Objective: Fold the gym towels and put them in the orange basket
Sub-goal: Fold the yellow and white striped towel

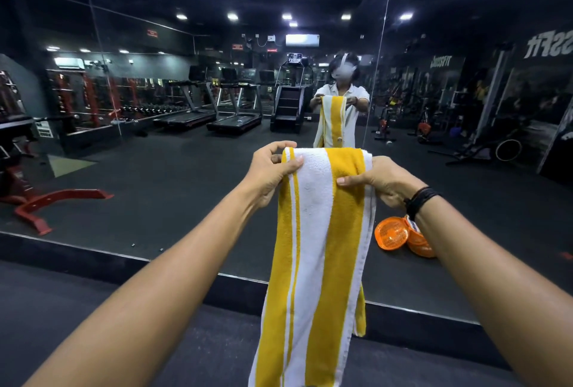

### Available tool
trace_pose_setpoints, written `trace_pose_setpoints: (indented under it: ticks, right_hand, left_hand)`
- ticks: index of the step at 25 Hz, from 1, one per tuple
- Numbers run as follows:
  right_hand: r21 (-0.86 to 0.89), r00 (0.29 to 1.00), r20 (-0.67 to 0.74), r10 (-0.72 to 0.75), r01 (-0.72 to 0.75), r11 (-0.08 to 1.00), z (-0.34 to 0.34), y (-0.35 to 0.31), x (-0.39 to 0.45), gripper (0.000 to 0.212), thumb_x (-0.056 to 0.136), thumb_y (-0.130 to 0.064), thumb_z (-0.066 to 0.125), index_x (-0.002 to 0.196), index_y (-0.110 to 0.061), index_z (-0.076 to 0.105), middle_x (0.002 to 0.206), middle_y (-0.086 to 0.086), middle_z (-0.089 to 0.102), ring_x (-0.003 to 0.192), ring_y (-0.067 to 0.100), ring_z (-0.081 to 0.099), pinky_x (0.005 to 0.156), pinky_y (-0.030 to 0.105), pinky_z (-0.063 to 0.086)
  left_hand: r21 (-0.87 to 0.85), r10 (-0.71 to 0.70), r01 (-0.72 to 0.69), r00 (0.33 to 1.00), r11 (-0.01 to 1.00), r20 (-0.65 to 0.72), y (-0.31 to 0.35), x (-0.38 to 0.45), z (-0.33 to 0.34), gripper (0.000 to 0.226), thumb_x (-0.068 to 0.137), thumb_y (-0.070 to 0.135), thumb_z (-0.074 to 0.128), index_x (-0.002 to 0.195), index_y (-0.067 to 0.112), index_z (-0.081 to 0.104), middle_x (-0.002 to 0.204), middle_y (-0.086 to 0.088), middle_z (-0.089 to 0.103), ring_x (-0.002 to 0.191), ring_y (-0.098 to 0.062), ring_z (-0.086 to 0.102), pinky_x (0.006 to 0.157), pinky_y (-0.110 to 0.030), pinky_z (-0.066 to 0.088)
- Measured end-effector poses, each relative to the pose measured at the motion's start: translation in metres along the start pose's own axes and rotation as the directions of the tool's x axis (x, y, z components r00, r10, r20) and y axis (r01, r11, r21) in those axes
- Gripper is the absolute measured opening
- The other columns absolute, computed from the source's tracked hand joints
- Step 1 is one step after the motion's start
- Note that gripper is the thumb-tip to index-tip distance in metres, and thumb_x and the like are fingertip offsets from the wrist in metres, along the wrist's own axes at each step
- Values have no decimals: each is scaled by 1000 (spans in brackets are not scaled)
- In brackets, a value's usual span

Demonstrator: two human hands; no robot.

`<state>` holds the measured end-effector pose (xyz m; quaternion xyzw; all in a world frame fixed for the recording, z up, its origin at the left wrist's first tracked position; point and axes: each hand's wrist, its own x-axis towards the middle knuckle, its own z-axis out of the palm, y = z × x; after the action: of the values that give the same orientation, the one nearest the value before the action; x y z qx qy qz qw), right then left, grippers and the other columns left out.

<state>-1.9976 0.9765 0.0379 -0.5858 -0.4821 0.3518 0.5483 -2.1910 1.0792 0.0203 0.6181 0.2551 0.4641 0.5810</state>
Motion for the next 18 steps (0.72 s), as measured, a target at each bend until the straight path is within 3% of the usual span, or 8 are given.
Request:
trace_pose_setpoints:
  ticks: [2,4,7,9,11,14,16,18]
  right_hand:
    - [-121,976,-219,2,-29,992,2,5,2,68,49,-5,91,109,-1,59,109,6,62,105,23,57,101,48,47]
    - [-326,949,-302,-87,-17,945,0,14,5,79,58,-16,92,126,-8,54,127,1,53,121,21,47,106,46,42]
    - [-635,946,-230,-230,33,771,-1,20,5,34,68,-44,83,93,-27,68,110,-1,59,111,21,48,98,48,42]
    - [-751,933,-212,-291,35,659,-3,18,5,27,77,-49,74,83,-28,58,103,1,49,101,20,41,92,40,39]
    - [-628,910,-154,-386,211,749,1,14,5,28,81,-41,73,80,-18,57,92,3,58,91,23,53,77,37,45]
    - [-404,845,-225,-486,373,835,6,9,6,30,82,-38,73,76,-16,54,72,-6,60,73,14,56,65,37,46]
    - [-371,816,-248,-523,419,829,9,6,6,33,81,-39,75,77,-13,55,70,-6,60,70,11,55,65,39,48]
    - [-340,792,-258,-553,461,819,11,-2,2,35,76,-40,79,77,-13,57,73,-4,62,71,11,58,66,40,51]
  left_hand:
    - [257,74,-73,997,964,4,-1,4,-2,36,78,11,78,111,9,65,89,-7,67,79,-16,64,75,-32,57]
    - [551,146,-158,987,819,67,-1,9,-6,26,77,23,79,101,16,70,89,-2,70,83,-16,63,81,-37,56]
    - [709,163,-174,983,684,85,-3,10,-8,6,79,40,72,82,38,67,95,-5,67,100,-21,57,85,-36,50]
    - [626,177,-185,981,758,76,-5,11,-11,10,78,47,69,84,38,65,93,-3,65,97,-18,57,83,-34,50]
    - [390,159,-162,986,907,41,-6,3,-9,26,82,37,72,102,25,59,90,2,62,85,-11,58,74,-27,49]
    - [249,-44,16,993,968,109,-16,-9,-10,73,68,33,85,125,18,43,112,3,62,101,-8,62,86,-25,53]
    - [283,-109,47,972,958,207,-25,-16,-8,67,65,30,87,122,18,54,116,4,66,104,-8,65,91,-26,53]
    - [222,-29,-9,986,975,166,-27,-16,-4,37,75,27,80,109,21,66,108,4,71,101,-9,67,89,-27,54]
